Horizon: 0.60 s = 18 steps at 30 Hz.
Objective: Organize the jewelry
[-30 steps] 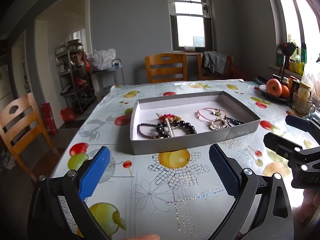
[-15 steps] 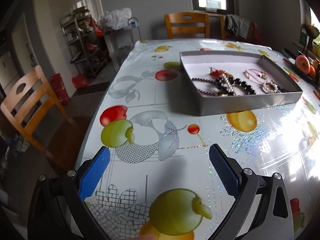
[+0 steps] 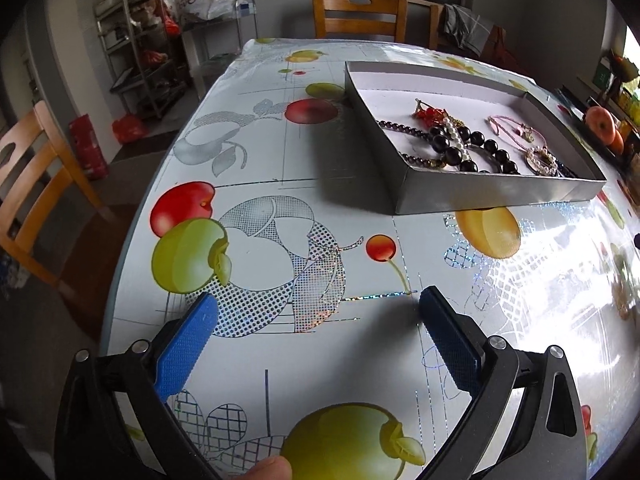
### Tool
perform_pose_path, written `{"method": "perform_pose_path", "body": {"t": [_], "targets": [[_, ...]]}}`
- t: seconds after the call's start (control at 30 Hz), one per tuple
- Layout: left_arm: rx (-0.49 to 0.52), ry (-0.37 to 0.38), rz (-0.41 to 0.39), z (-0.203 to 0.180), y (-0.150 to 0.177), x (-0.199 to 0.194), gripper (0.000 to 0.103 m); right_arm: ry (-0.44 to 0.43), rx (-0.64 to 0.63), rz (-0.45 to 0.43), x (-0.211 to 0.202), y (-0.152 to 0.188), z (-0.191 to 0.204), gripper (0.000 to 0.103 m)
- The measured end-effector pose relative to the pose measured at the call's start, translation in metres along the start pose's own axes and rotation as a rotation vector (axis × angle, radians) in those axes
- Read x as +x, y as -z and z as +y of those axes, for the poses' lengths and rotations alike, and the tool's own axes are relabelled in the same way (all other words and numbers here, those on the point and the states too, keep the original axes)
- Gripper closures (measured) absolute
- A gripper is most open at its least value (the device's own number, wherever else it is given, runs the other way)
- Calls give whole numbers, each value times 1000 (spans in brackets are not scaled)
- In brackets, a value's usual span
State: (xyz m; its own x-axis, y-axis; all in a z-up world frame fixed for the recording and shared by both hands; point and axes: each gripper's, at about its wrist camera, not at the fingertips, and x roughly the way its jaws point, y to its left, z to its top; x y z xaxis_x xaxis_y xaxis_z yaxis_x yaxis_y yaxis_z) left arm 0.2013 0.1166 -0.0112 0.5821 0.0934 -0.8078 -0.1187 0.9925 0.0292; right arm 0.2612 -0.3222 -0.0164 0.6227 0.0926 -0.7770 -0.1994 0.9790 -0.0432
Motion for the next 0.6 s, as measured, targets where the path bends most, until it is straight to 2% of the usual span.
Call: {"method": "perform_pose_path", "body": {"t": [0.1,0.2,0.27,0.37,0.47,0.6], "targets": [[-2,2,1,0,1,0,4,-19,9,-10,-2,-1,-1,5],[-5,3,1,0,0,0,4,-25,23,-61,-11,-3,5,5],[-4,-41,-10,-2,3,-5,4,-54,14,-104,-24,-8,20,5],[16,-85,-122,-15,6,-29,4,-108,-6,-215,-50,-11,51,5],[5,-55,-274,-29,11,-63,4,-164,-44,-313,-69,-15,86,5],[8,-53,-412,-48,15,-89,4,-182,-100,-384,-82,-15,125,5]]}}
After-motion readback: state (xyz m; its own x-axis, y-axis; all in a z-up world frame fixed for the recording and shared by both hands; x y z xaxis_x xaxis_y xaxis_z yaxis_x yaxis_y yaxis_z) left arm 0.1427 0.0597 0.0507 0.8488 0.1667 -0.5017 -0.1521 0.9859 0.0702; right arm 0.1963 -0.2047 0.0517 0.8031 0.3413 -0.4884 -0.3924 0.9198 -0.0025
